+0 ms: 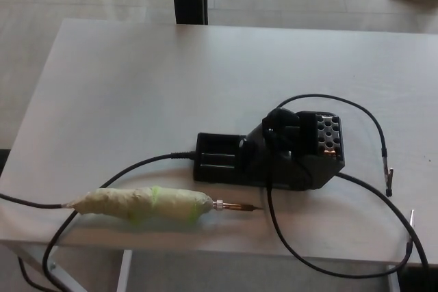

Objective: Use the left hand of the robot to grab the soldering gun kept on the middle of the table and pull it out of its base and keep it on the left side of the base

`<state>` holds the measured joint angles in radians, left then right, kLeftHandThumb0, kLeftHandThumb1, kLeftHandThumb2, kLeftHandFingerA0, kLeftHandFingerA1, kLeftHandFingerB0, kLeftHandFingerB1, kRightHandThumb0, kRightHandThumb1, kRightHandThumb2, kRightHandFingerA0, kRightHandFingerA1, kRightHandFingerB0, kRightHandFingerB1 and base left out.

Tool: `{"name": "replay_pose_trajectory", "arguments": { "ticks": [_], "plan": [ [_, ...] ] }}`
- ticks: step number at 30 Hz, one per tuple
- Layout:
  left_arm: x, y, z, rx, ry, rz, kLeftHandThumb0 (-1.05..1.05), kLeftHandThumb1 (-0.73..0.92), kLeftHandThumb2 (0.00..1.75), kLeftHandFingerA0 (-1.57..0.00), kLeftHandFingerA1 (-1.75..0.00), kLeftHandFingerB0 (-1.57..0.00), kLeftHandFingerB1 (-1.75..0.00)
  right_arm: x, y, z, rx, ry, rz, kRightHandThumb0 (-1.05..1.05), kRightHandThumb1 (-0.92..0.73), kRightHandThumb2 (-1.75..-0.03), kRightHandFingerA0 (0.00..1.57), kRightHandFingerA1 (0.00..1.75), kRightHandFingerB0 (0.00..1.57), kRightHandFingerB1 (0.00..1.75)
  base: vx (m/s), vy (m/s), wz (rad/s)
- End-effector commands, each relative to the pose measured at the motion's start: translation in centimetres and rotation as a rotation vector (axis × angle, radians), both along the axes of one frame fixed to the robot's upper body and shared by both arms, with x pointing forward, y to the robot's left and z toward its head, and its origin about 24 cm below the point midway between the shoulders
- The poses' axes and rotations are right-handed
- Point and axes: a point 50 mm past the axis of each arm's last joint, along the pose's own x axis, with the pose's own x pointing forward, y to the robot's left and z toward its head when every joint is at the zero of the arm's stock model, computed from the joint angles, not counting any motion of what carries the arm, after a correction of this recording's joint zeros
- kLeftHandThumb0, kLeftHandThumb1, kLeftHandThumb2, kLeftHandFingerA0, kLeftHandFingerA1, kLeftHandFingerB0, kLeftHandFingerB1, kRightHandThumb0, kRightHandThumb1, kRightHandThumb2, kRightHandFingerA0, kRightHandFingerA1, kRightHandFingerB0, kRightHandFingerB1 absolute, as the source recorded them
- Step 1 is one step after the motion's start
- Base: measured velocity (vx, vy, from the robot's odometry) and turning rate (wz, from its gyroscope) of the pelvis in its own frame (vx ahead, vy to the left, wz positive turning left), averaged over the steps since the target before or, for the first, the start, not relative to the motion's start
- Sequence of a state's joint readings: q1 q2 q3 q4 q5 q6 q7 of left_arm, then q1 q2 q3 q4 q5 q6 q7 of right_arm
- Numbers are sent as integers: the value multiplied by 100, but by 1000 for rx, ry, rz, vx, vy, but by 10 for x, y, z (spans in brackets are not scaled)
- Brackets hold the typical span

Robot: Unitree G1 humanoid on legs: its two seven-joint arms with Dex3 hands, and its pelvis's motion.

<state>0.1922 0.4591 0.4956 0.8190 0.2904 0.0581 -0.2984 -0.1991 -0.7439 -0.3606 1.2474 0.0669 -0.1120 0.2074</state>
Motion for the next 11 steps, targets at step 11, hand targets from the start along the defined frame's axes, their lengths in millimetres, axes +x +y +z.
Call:
{"name": "replay_pose_trajectory", "arguments": {
  "ticks": [11],
  "plan": [
    [-14, 14, -2, -142, -22, 189, -60, 64, 59, -88, -66, -79, -60, -11, 5, -14, 16, 20, -18, -105, -37, -119, 129, 102, 29, 109, 0, 0, 0]
  ]
}}
